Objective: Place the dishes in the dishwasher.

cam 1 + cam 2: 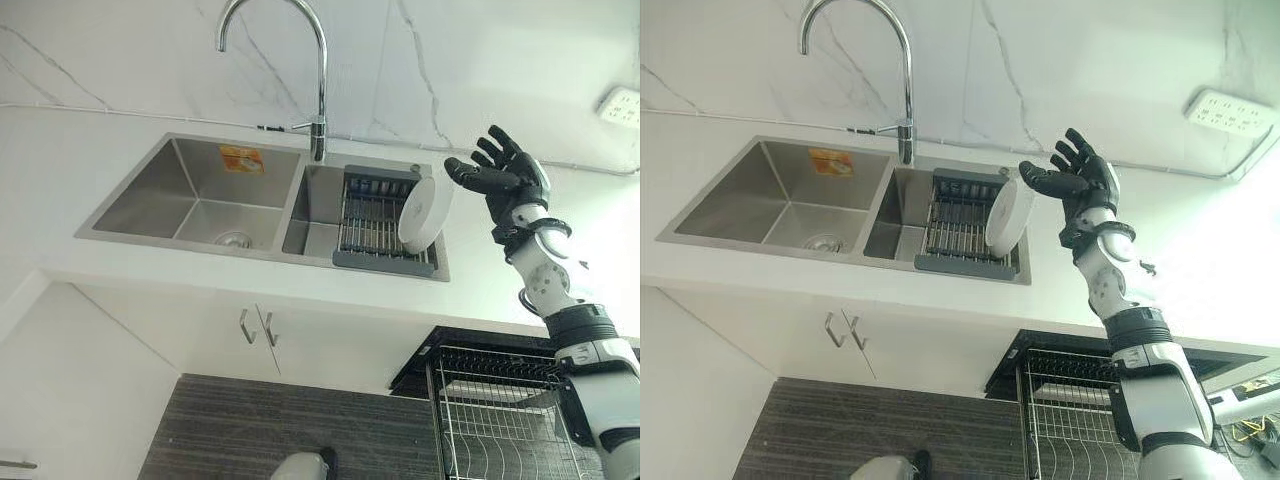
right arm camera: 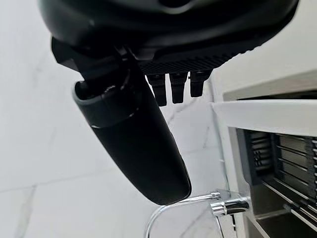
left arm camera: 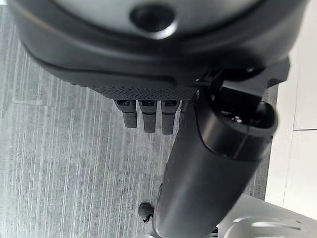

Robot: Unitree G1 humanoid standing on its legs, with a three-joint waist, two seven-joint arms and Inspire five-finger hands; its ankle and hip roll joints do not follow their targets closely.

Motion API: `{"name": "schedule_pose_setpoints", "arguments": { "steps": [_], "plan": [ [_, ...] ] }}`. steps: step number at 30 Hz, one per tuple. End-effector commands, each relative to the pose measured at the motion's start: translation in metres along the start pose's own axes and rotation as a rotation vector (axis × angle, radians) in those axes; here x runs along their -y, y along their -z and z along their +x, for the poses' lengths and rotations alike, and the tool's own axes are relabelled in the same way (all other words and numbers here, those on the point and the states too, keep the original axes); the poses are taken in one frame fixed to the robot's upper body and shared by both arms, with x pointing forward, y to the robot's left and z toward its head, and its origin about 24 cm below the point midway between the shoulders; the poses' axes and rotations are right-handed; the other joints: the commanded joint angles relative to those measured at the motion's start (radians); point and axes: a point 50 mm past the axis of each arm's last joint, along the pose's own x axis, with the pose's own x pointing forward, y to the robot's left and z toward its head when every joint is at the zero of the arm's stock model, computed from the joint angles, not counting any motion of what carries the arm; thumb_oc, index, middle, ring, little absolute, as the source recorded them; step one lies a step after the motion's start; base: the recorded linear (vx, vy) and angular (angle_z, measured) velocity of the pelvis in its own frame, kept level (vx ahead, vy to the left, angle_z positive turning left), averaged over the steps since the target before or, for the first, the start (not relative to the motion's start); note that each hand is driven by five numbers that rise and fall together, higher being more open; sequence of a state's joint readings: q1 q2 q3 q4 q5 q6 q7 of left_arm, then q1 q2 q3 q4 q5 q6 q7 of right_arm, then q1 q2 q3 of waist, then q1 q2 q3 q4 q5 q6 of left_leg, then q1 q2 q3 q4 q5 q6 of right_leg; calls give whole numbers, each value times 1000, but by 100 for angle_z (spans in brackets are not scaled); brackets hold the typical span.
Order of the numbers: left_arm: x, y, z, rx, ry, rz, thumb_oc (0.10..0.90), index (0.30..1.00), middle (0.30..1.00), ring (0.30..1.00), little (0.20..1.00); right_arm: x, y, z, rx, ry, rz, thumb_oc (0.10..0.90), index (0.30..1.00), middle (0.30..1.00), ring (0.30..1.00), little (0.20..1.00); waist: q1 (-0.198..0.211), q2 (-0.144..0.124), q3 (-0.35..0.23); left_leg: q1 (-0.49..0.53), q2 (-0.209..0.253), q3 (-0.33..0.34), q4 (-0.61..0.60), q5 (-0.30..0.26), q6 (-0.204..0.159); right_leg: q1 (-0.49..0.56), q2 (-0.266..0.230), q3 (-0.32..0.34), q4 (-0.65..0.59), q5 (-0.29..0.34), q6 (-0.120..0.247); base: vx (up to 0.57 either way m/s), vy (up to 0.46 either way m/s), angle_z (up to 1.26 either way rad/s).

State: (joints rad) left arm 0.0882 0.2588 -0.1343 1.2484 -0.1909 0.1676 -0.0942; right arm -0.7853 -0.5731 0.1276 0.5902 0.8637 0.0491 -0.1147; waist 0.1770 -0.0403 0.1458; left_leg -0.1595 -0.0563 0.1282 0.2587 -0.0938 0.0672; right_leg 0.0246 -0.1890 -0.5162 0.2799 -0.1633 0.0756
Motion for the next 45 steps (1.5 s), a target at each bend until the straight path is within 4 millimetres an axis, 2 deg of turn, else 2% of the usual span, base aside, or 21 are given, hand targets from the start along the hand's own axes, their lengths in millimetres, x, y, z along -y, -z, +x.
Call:
{"name": "schedule_pose_setpoints", "arguments": {
  "steps": [1,7,19,29,36,45],
  "plan": [
    [-17,11,-2,-43,-46,52,800,900,900,900,900,-19,-64,11,246,-53,46,800,900,900,900,900,13,-3,-63,26,96,27,41,-111,-102,-31,-19,67,20,-37,56,27,0,3],
    [-18,10,-2,-39,-46,52,800,900,900,900,900,-13,-52,12,231,5,37,800,900,900,900,900,17,-1,-52,24,95,27,41,-111,-98,-33,-19,70,20,-36,56,6,-1,1],
    [-19,10,-3,-42,-46,53,800,900,900,900,900,-9,-50,10,237,36,43,800,900,900,900,900,14,3,-45,25,96,28,41,-113,-98,-35,-18,76,20,-38,55,0,0,0],
    [-18,13,-2,-47,-47,41,800,900,900,900,900,-26,-22,8,154,-49,107,800,900,900,900,900,7,7,-36,27,99,35,41,-113,-96,-39,-16,86,20,-36,52,7,-2,-1],
    [-19,14,-3,-49,-47,38,800,900,900,900,900,-35,-18,8,133,-75,101,800,900,900,900,900,10,7,-31,26,98,33,41,-113,-94,-39,-16,86,20,-37,51,0,0,0],
    [-21,15,-3,-47,-51,42,800,900,900,900,900,-33,-8,6,105,-57,150,800,900,900,900,900,8,8,-23,26,95,21,41,-113,-91,-39,-1,103,20,-42,43,0,0,0]
  ]
}}
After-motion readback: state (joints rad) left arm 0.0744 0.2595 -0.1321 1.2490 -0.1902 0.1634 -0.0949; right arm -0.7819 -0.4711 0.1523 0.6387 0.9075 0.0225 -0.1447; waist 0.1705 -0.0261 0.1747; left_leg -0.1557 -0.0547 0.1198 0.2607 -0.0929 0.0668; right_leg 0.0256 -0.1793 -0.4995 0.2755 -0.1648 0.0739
